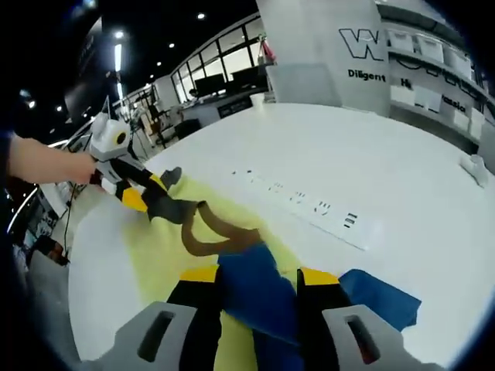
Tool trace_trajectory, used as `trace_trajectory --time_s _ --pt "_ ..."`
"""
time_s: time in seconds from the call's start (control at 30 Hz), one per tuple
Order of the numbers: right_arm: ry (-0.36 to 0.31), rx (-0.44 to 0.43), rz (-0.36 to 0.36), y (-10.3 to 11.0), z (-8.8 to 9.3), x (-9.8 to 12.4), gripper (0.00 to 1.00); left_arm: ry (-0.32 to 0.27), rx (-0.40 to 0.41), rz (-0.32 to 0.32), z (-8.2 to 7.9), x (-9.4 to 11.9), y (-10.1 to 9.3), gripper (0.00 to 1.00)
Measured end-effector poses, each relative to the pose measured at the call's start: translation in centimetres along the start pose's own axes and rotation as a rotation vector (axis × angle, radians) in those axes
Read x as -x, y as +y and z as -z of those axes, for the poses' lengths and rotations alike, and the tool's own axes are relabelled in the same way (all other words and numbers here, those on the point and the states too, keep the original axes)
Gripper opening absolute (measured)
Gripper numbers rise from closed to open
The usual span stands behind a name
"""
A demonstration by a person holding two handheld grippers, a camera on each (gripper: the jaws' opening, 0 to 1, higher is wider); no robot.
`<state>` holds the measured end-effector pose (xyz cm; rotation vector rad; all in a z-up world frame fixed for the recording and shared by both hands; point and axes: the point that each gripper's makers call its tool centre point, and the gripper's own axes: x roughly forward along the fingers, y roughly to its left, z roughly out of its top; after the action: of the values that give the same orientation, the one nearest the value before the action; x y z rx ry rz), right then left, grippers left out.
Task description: Fold the garment on the visible template until the final outline fits inside the template.
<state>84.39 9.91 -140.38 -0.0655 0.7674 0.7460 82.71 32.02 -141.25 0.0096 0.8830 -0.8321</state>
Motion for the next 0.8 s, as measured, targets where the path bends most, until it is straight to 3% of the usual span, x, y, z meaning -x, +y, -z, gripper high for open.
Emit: trace_trajectory --time_s 0.13,0.4,0.6,0.8 --pt "0.052 0.015 -0.019 0.2 0.9 0.4 0.24 0.005 0.001 -0.003 0.5 0.1 0.1 0.43" --pt "0.065 0.033 -0.051 0.9 1.2 1.8 0.16 0.009 -0.001 -0.002 1.1 0.3 -0.2 0.43" --pt "0.079 0.047 -0.088 1.9 1.3 3.2 0.01 0.006 -0.003 0.000 1.1 0.5 -0.3 0.41" --pt "0.087 0.038 -0.136 3.5 1.5 3.5 0.00 -0.007 -0.017 -0.001 0.6 0.9 -0.3 0.42"
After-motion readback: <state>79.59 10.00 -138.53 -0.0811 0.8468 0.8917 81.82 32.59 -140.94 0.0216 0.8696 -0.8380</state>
